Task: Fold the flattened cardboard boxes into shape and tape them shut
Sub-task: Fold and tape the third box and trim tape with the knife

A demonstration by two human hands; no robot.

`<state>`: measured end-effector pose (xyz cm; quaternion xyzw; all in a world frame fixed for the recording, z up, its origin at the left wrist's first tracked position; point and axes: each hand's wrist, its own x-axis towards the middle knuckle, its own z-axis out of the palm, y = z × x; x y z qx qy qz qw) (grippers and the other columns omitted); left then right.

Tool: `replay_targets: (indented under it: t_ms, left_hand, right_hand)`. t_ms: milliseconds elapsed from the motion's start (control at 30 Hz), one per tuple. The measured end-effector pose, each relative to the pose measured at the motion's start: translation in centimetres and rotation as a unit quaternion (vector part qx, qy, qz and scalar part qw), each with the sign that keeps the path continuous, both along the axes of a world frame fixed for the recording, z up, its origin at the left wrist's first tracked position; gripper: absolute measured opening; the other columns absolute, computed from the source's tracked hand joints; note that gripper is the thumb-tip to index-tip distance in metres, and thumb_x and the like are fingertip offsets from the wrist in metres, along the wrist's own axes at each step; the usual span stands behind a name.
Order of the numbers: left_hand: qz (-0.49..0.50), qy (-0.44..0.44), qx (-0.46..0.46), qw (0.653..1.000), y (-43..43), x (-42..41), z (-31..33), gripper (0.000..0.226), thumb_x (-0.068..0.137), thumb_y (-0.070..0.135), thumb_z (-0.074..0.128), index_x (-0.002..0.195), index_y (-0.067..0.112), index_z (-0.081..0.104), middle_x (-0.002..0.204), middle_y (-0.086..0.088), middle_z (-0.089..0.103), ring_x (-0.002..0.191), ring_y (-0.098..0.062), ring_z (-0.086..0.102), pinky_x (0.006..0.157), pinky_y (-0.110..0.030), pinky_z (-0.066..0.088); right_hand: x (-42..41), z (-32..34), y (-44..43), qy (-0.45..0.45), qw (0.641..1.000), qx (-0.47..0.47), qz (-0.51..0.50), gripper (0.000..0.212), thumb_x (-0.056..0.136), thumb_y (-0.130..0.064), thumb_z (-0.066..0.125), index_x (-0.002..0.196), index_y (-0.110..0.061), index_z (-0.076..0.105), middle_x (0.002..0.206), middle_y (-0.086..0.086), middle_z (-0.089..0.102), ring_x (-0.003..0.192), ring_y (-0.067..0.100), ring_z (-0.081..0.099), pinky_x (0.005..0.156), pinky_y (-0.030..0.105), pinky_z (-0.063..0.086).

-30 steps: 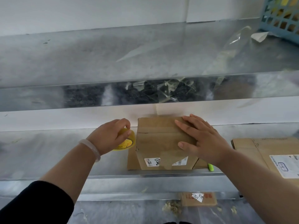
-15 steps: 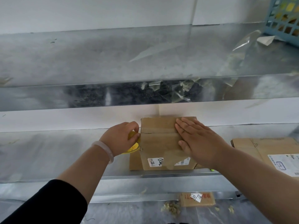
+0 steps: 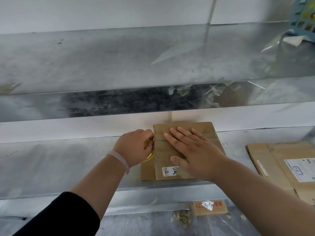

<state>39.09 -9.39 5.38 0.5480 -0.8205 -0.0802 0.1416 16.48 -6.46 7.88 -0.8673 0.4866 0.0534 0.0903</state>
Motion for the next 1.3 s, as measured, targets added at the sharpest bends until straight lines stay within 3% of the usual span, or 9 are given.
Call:
replay_targets:
  t_ms: [133,267,467,533,667,833,1000,1167,1300]
  left_hand:
    - [-0.001,0.002,-0.014,1.0,0.0,0.0,-0.1,0.019,0.095,0.037,0.046,0.101,0.022,0.057,0.088,0.003,0.06,0.076,-0.02,0.056,0.067,-0.033,0.046]
    - [0.003,0.038,-0.01,0.999,0.2,0.8,-1.0,0.021,0.096,0.04,0.046,0.108,0.028,0.058,0.096,0.006,0.062,0.084,-0.017,0.059,0.071,-0.031,0.047]
    - [0.062,0.272,0.074,0.957,1.4,3.6,-2.8,0.027,0.08,0.059,0.056,0.106,0.05,0.057,0.104,0.02,0.06,0.095,0.001,0.054,0.078,-0.018,0.041]
    - [0.039,0.289,0.086,0.953,1.7,4.5,-3.1,0.032,0.075,0.067,0.049,0.106,0.056,0.053,0.106,0.025,0.058,0.1,0.008,0.051,0.077,-0.009,0.039]
    - [0.0,0.227,0.044,0.973,1.0,5.2,-2.2,0.052,0.079,0.066,0.042,0.121,0.041,0.06,0.091,0.017,0.057,0.09,0.004,0.052,0.073,-0.003,0.033]
    - [-0.025,0.105,0.038,0.993,-0.1,5.8,-1.5,0.073,0.076,0.072,0.031,0.133,0.033,0.056,0.079,0.014,0.045,0.078,-0.005,0.046,0.072,-0.017,0.034]
    - [-0.024,0.016,0.077,0.997,0.0,6.0,-1.9,0.089,0.069,0.079,0.017,0.141,0.035,0.045,0.091,0.008,0.048,0.093,-0.014,0.053,0.084,-0.027,0.041]
    - [-0.037,-0.055,0.105,0.992,-0.8,5.0,-2.0,0.066,0.091,0.065,0.04,0.148,0.032,0.035,0.111,0.001,0.056,0.107,-0.018,0.053,0.09,-0.027,0.038]
    - [-0.044,-0.084,0.118,0.988,-1.1,5.0,-2.2,0.067,0.091,0.063,0.043,0.148,0.029,0.035,0.123,-0.003,0.057,0.116,-0.022,0.053,0.096,-0.031,0.04]
  right_hand:
    - [1.9,-0.3,0.9,-0.008,0.999,-0.011,-0.043,0.092,0.076,-0.068,-0.013,0.157,-0.026,-0.003,0.164,-0.006,-0.012,0.15,0.011,-0.014,0.122,0.038,-0.009]
    - [1.8,-0.8,1.3,-0.027,0.998,-0.039,-0.042,0.086,0.085,-0.072,-0.016,0.156,-0.024,-0.005,0.162,-0.01,-0.012,0.15,0.007,-0.011,0.121,0.033,-0.01]
    - [2.0,-0.7,1.1,-0.006,0.999,-0.033,-0.041,0.083,0.083,-0.071,-0.006,0.156,-0.03,-0.006,0.16,-0.016,-0.012,0.149,0.006,-0.012,0.121,0.034,-0.009]
    - [1.9,-0.9,1.1,-0.01,0.998,-0.038,-0.041,0.085,0.083,-0.073,-0.009,0.156,-0.03,-0.002,0.161,-0.015,-0.009,0.149,0.005,-0.01,0.122,0.034,-0.007]
    - [1.9,-1.2,1.1,-0.008,0.998,-0.044,-0.045,0.087,0.081,-0.076,-0.013,0.156,-0.032,-0.002,0.159,-0.019,-0.01,0.148,0.003,-0.01,0.123,0.034,-0.005]
    - [1.8,-1.2,1.2,-0.016,0.997,-0.052,-0.049,0.087,0.082,-0.078,-0.012,0.155,-0.033,-0.001,0.157,-0.021,-0.008,0.148,0.002,-0.009,0.123,0.034,-0.002]
    - [1.8,-1.3,1.3,-0.019,0.997,-0.052,-0.05,0.082,0.085,-0.076,-0.005,0.155,-0.034,0.0,0.158,-0.021,-0.006,0.148,0.002,-0.008,0.123,0.034,-0.001]
    - [1.8,-1.1,1.3,-0.013,0.997,-0.051,-0.05,0.079,0.086,-0.074,0.0,0.155,-0.035,-0.003,0.158,-0.021,-0.008,0.148,0.002,-0.009,0.123,0.034,-0.002]
    - [1.9,-1.2,1.3,-0.014,0.997,-0.053,-0.051,0.079,0.086,-0.074,0.001,0.155,-0.035,-0.002,0.158,-0.021,-0.006,0.148,0.002,-0.009,0.123,0.034,-0.002]
